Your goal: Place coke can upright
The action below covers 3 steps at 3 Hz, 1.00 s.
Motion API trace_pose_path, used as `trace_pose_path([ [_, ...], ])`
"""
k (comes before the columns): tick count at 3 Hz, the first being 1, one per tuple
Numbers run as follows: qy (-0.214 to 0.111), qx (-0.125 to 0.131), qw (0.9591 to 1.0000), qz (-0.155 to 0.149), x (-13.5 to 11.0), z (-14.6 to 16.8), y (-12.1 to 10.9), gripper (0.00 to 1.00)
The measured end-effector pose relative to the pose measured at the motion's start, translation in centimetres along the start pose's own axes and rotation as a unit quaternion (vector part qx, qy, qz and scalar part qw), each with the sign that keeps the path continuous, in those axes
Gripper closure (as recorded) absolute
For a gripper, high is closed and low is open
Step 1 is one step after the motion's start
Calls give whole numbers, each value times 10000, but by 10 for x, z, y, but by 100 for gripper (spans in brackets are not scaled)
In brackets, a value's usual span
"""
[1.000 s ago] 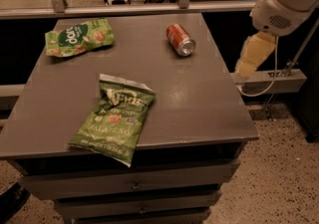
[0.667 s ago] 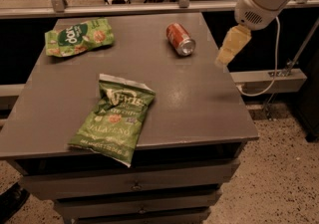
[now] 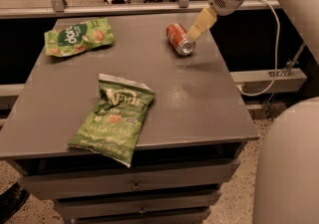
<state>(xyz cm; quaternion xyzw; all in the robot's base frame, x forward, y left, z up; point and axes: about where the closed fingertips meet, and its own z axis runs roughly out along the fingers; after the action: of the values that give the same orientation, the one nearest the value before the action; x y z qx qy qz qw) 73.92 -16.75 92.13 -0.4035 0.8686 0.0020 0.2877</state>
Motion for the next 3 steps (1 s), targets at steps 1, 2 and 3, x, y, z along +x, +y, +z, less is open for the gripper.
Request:
trace_pose_path([
  [1, -300, -463, 9980, 310, -29, 10, 12, 0],
  [2, -427, -841, 9938, 581, -46, 28, 28, 0],
  [3, -259, -785, 9940, 716, -68, 65, 40, 0],
])
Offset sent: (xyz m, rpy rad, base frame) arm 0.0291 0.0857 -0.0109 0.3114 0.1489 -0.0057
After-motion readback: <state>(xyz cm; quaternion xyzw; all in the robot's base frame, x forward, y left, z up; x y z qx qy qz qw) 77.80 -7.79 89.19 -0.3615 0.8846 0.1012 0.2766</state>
